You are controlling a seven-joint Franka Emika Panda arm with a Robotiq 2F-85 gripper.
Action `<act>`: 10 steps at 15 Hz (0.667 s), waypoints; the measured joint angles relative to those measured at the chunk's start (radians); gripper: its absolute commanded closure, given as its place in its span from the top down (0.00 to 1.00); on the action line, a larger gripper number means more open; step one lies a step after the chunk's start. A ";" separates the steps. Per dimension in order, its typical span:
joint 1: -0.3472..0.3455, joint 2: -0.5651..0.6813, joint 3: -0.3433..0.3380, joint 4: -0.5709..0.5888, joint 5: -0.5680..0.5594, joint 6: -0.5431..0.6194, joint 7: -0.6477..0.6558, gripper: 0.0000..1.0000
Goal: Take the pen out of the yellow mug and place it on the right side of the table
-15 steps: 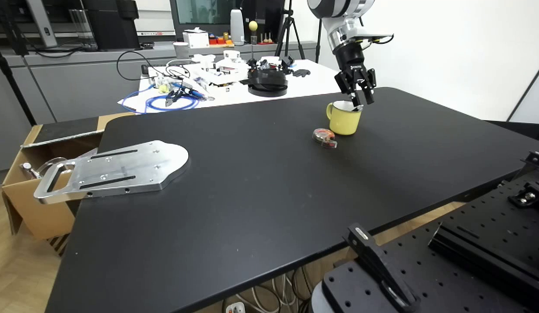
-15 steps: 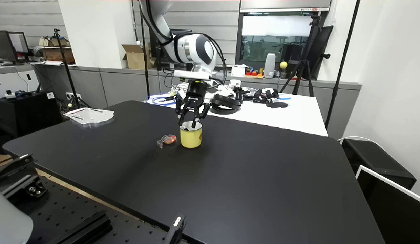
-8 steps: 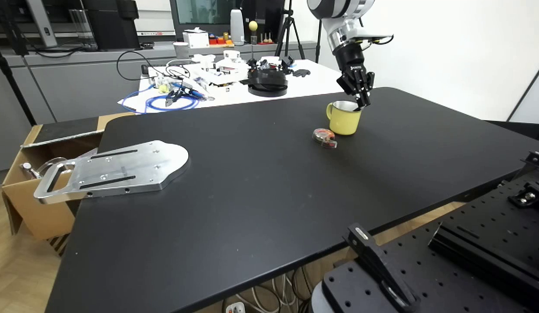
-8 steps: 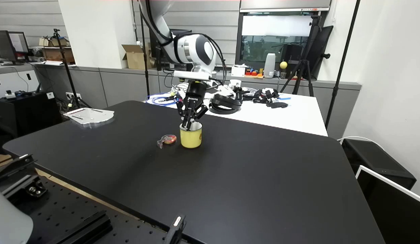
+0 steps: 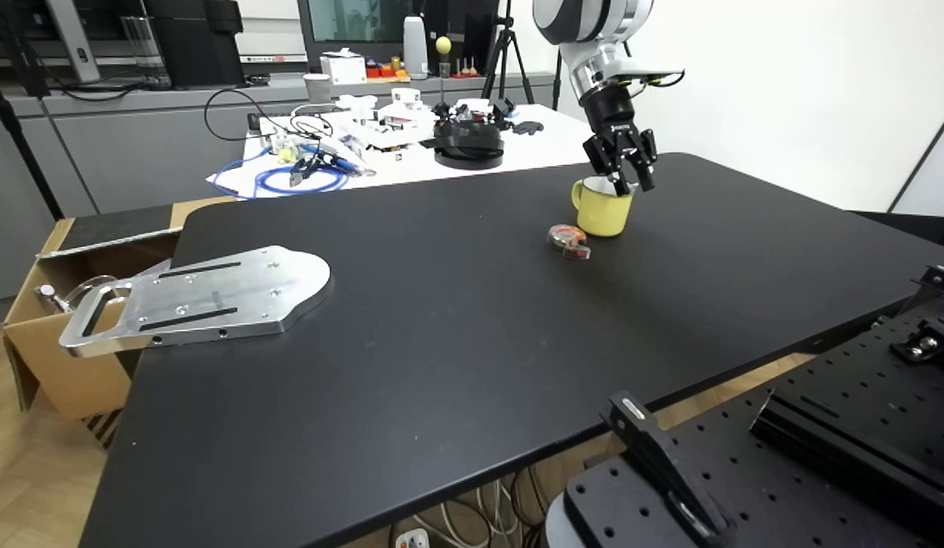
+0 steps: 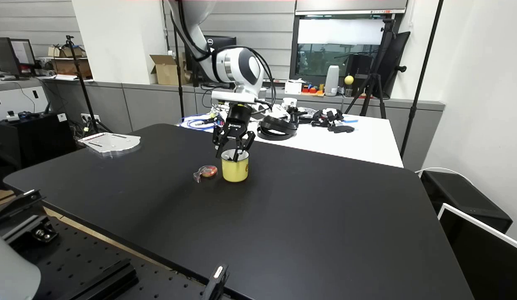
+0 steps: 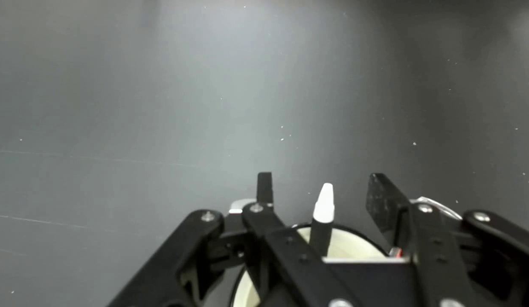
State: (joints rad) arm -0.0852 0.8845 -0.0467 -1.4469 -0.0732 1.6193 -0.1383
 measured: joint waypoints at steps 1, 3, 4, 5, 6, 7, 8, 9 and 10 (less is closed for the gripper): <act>0.000 0.002 0.000 0.000 0.000 0.000 0.000 0.22; 0.000 0.004 0.000 0.000 0.000 0.000 0.000 0.07; 0.000 0.004 0.000 0.000 0.000 0.000 0.000 0.02; 0.000 0.004 0.000 0.000 0.000 0.000 0.000 0.00; 0.000 0.004 0.000 0.000 0.000 0.000 0.000 0.00; 0.000 0.004 0.000 0.000 0.000 0.000 0.000 0.03; 0.000 0.004 0.000 0.000 0.000 0.000 0.000 0.03; 0.000 0.004 0.000 0.000 0.000 0.000 0.000 0.03; -0.001 0.004 0.000 0.001 0.000 -0.001 0.000 0.03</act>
State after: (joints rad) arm -0.0860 0.8882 -0.0467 -1.4458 -0.0735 1.6186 -0.1383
